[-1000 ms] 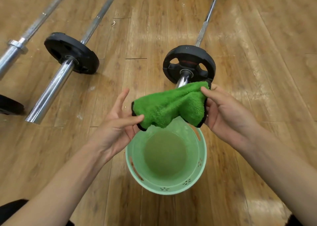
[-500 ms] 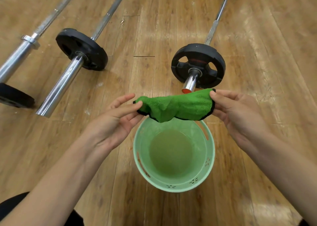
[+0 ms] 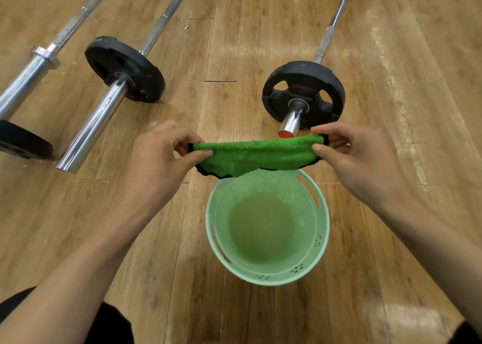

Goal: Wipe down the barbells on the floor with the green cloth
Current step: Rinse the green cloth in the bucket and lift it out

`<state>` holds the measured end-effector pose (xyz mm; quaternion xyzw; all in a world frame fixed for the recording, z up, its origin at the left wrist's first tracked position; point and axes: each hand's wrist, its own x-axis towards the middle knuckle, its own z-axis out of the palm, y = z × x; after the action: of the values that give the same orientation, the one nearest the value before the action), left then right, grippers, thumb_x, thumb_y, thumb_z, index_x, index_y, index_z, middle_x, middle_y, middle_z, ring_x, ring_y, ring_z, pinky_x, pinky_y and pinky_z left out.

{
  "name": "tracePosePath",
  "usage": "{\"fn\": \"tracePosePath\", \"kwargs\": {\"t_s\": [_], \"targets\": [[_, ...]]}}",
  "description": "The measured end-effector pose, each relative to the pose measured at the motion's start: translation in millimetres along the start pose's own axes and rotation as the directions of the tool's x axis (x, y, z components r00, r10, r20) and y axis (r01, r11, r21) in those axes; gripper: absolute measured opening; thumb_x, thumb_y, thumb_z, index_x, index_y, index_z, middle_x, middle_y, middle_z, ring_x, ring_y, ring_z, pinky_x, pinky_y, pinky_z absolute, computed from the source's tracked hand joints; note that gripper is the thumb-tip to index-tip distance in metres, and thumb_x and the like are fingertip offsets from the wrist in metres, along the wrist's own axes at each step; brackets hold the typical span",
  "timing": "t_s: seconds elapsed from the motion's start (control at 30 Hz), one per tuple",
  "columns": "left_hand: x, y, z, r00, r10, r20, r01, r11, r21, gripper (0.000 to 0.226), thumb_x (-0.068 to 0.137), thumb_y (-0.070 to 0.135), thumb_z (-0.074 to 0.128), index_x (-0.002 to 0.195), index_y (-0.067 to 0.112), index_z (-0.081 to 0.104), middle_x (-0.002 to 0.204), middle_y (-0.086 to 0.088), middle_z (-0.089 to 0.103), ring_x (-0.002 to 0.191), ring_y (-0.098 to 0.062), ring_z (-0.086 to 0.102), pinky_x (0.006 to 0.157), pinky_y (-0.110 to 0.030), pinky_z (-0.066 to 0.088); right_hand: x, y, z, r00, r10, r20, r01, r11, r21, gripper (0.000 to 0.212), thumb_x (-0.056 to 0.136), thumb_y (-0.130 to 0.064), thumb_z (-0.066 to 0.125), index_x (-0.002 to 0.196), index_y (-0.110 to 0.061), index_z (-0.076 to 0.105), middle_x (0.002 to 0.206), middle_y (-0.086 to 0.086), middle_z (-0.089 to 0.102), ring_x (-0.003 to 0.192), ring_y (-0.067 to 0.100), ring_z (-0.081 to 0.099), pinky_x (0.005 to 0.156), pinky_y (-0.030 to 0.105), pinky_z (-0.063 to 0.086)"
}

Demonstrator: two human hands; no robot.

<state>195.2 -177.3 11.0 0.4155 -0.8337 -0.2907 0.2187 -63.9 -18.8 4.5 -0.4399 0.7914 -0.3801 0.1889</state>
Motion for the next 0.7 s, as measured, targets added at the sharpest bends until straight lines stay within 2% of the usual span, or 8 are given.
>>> {"fn": "tracePosePath", "kwargs": {"t_s": [0.07, 0.13, 0.2, 0.27, 0.37, 0.43, 0.57, 0.7], "targets": [[3, 1, -4, 0.999, -0.008, 0.034, 0.009, 1.0, -0.026, 0.016, 0.086, 0.031, 0.082, 0.082, 0.031, 0.066, 0.099, 0.012, 0.055, 0.095, 0.001, 0.056, 0.086, -0.014, 0.044, 4, 2, -2, 0.994, -0.108, 0.022, 0.11, 0.98, -0.165, 0.019, 0.097, -0.012, 0.07, 0.112, -0.021, 0.077, 0.093, -0.001, 0.066, 0.084, 0.01, 0.06, 0.076, 0.023, 0.049], [5, 4, -6, 0.988, -0.031, 0.151, 0.072, 0.959, -0.275, 0.018, 0.096, 0.033, 0.072, 0.085, 0.025, 0.061, 0.109, 0.011, 0.061, 0.104, -0.004, 0.062, 0.094, -0.023, 0.049, 8, 4, -6, 0.994, -0.077, 0.072, 0.085, 0.988, -0.131, 0.015, 0.102, -0.015, 0.062, 0.103, -0.026, 0.071, 0.096, -0.001, 0.061, 0.085, 0.008, 0.056, 0.074, 0.015, 0.041], [2, 9, -4, 0.958, -0.082, 0.274, 0.226, 0.804, -0.55, 0.02, 0.102, 0.029, 0.062, 0.086, 0.02, 0.056, 0.093, 0.001, 0.066, 0.085, -0.017, 0.067, 0.083, -0.037, 0.054, 11, 3, -9, 0.993, -0.022, 0.117, 0.02, 1.0, 0.019, 0.013, 0.106, -0.017, 0.055, 0.101, -0.02, 0.067, 0.097, -0.004, 0.062, 0.085, 0.007, 0.057, 0.073, 0.018, 0.043], [0, 15, 4, 0.938, -0.136, 0.319, 0.321, 0.689, -0.65, 0.024, 0.103, 0.033, 0.061, 0.085, 0.019, 0.052, 0.078, 0.004, 0.058, 0.073, -0.014, 0.06, 0.076, -0.038, 0.053, 10, -1, -9, 0.991, 0.021, 0.132, -0.044, 0.984, 0.17, 0.016, 0.109, -0.017, 0.049, 0.104, -0.012, 0.063, 0.086, -0.009, 0.063, 0.076, 0.003, 0.055, 0.068, 0.02, 0.043], [-3, 26, 12, 0.894, -0.185, 0.408, 0.438, 0.553, -0.709, 0.021, 0.09, 0.031, 0.063, 0.092, 0.014, 0.051, 0.083, 0.007, 0.069, 0.083, -0.011, 0.069, 0.078, -0.035, 0.058, 9, -4, -6, 0.977, 0.129, 0.168, -0.178, 0.932, 0.315, 0.022, 0.111, -0.022, 0.046, 0.11, -0.006, 0.061, 0.099, 0.021, 0.066, 0.086, 0.015, 0.061, 0.084, 0.045, 0.054], [-6, 30, 17, 0.842, -0.184, 0.507, 0.527, 0.479, -0.702, 0.025, 0.083, 0.017, 0.071, 0.1, 0.011, 0.055, 0.093, -0.001, 0.076, 0.093, -0.018, 0.075, 0.077, -0.032, 0.061, 8, -5, -5, 0.945, 0.221, 0.242, -0.303, 0.87, 0.388, 0.02, 0.11, -0.025, 0.05, 0.113, -0.01, 0.064, 0.106, 0.019, 0.069, 0.098, 0.02, 0.068, 0.097, 0.053, 0.055], [-8, 25, 25, 0.853, -0.241, 0.463, 0.505, 0.601, -0.62, 0.036, 0.082, -0.014, 0.073, 0.095, 0.014, 0.054, 0.08, 0.001, 0.07, 0.082, -0.017, 0.071, 0.071, -0.028, 0.059, 8, -5, -7, 0.878, 0.333, 0.345, -0.473, 0.716, 0.514, 0.022, 0.099, -0.008, 0.067, 0.121, -0.009, 0.065, 0.105, 0.007, 0.079, 0.102, 0.023, 0.076, 0.094, 0.041, 0.059], [-10, 27, 31, 0.866, -0.255, 0.429, 0.489, 0.608, -0.626, 0.057, 0.078, -0.021, 0.074, 0.114, 0.02, 0.06, 0.096, -0.012, 0.072, 0.091, -0.03, 0.074, 0.077, -0.043, 0.062, -1, -13, -4, 0.92, 0.335, 0.203, -0.392, 0.778, 0.491, 0.028, 0.091, -0.004, 0.075, 0.117, -0.009, 0.065, 0.097, 0.003, 0.08, 0.091, 0.018, 0.078, 0.08, 0.031, 0.063]]}}
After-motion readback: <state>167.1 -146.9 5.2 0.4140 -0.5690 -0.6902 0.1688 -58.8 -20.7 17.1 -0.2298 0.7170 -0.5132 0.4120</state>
